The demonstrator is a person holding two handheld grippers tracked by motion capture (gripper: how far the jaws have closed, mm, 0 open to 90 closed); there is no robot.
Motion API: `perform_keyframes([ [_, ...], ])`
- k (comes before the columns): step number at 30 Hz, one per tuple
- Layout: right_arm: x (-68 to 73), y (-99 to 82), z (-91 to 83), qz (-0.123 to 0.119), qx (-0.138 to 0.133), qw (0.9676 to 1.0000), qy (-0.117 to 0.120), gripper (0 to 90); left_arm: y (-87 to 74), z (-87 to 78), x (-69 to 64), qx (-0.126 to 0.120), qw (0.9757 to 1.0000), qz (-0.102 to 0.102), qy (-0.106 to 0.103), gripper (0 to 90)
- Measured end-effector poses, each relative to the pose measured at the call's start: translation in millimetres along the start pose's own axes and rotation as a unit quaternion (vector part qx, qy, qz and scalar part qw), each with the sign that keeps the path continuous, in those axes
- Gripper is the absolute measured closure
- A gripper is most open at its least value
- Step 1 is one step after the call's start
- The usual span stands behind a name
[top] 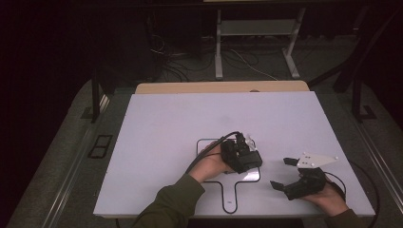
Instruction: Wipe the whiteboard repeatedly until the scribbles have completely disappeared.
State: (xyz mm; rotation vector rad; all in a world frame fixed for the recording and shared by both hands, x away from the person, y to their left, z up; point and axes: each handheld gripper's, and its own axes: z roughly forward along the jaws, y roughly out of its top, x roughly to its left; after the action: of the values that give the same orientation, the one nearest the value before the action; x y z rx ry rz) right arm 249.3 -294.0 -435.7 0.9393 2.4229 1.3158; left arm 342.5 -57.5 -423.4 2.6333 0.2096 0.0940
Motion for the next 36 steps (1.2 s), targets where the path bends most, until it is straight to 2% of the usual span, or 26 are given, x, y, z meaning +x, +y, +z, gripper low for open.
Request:
perform_keyframes([
  [2, 0.1, 0.0, 0.0, 0.0, 0.0, 1.0, -0.001, 0.0, 1.8, 0.7, -6.7, 0.0, 0.9999, 0.009, -0.011, 39.2],
  [4, 0.3, 0.0, -0.5, 0.0, -0.001, 1.0, -0.001, 0.0, 2.6, 0.8, -11.9, 0.001, 0.9998, 0.017, -0.012, 39.2],
  [6, 0.3, -0.1, -0.9, 0.0, -0.002, 1.0, -0.002, 0.0, 2.2, 0.9, -9.9, 0.0, 0.9998, 0.018, -0.011, 39.2],
  [10, 0.2, -0.2, -1.4, 0.0, -0.002, 1.0, -0.003, 0.0, -2.0, 0.5, 4.0, -0.008, 0.9999, -0.007, 0.01, 39.2],
  [13, -0.3, -0.3, -1.6, 0.0, -0.002, 1.0, -0.003, 0.0, -5.0, -1.0, 9.8, -0.009, 0.9997, -0.014, 0.016, 39.2],
  [15, -0.6, -0.4, -1.4, 0.001, 0.0, 1.0, -0.002, 0.0, -4.8, -1.3, 8.0, -0.005, 0.9998, -0.013, 0.012, 39.2],
  [19, -0.3, -0.3, -0.7, 0.001, -0.001, 1.0, -0.001, 0.0, -2.1, -0.9, -5.6, -0.004, 0.9999, 0.007, -0.014, 39.2],
  [22, 0.0, -0.3, -0.6, 0.001, 0.0, 1.0, 0.0, 0.0, -0.9, -0.8, -13.3, -0.001, 0.9997, 0.016, -0.016, 39.2],
  [27, 0.3, -0.2, -0.4, 0.0, -0.001, 1.0, 0.0, 0.0, -4.5, -3.2, -7.6, -0.011, 0.9996, 0.001, -0.024, 39.2],
  [30, 0.1, -0.3, -0.5, 0.001, 0.0, 1.0, 0.0, 0.0, -7.6, -7.5, -1.7, -0.026, 0.999, -0.009, -0.035, 39.2],
  [33, -0.2, -0.5, -0.6, 0.001, 0.0, 1.0, 0.0, 0.0, -11.0, -14.2, 4.3, -0.044, 0.9981, -0.025, -0.036, 39.2],
  [36, 0.1, -0.6, -0.9, 0.003, 0.0, 1.0, 0.0, 0.0, -14.0, -23.3, 13.9, -0.045, 0.9981, -0.03, -0.03, 39.1],
])
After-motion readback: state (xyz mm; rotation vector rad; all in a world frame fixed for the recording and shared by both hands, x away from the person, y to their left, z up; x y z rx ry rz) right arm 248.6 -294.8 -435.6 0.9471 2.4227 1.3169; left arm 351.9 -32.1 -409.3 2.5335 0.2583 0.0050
